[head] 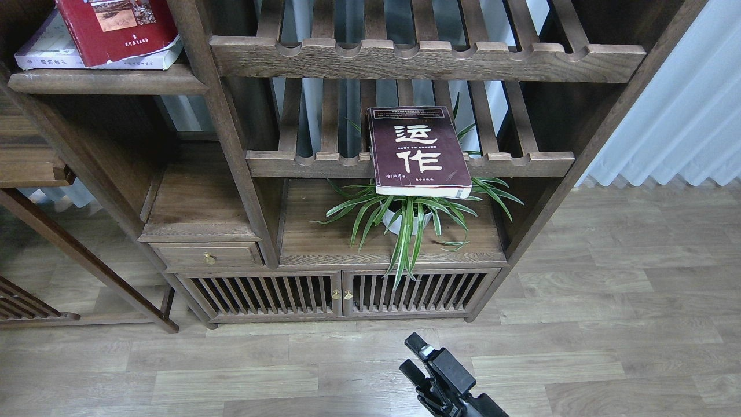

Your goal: Organize books on shelf

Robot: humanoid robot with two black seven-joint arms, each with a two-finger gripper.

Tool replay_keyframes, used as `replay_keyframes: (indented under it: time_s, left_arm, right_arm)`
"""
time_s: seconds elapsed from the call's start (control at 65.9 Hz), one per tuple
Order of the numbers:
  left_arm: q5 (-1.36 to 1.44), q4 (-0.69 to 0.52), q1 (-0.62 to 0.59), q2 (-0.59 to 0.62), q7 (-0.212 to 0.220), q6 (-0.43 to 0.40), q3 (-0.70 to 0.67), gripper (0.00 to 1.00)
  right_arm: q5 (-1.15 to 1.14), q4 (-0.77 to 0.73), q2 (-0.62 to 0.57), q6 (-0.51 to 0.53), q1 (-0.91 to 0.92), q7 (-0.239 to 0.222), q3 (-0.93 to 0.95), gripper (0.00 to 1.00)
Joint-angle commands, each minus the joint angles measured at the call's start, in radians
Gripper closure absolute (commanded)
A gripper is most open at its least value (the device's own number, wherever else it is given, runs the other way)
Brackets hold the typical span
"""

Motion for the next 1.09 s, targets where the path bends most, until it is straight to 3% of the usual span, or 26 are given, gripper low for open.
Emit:
replay_keyframes:
  time_s: [0.0,0.212,0.273,0.288,0.319,0.395,0.546,0.744,1.078]
  left_arm:
    - [-0.005,-0.055,0.044,0.028,0.000,0.000,-0.002,0.46]
    - [-0.029,-0.082,0.063,0.040,0.000,0.000,-0.011,0.52]
    - [-0.052,-0.081,0.063,0.041,0.000,0.000,-0.012,0.68]
    - [-0.069,-0.079,0.063,0.041,0.000,0.000,-0.015,0.78]
    - [-0.106,-0.076,0.063,0.040,0.000,0.000,-0.021,0.88]
    - [-0.146,-0.072,0.055,0.032,0.000,0.000,-0.015,0.92]
    - [-0.138,-0.020,0.018,0.026,0.000,0.000,-0.023,0.98]
    - [-0.100,0.088,-0.128,-0.012,0.000,0.000,0.038,0.99]
    - [-0.098,0.091,-0.255,-0.051,0.000,0.000,0.199,0.98]
  right_arm:
    - [0.000,0.000,0.000,0.000,0.000,0.000,0.001,0.01]
    - [0.000,0.000,0.000,0.000,0.000,0.000,0.005,0.01]
    - [0.000,0.000,0.000,0.000,0.000,0.000,0.005,0.01]
    - [0.000,0.000,0.000,0.000,0.000,0.000,0.005,0.01]
    - [0.000,0.000,0.000,0.000,0.000,0.000,0.005,0.01]
    - [0.000,0.000,0.000,0.000,0.000,0.000,0.005,0.01]
    - [0.000,0.000,0.000,0.000,0.001,0.000,0.002,0.01]
    - [0.005,-0.001,0.031,0.000,0.060,0.002,-0.009,0.01]
    - [0.018,-0.001,0.031,0.000,0.129,0.003,-0.013,0.01]
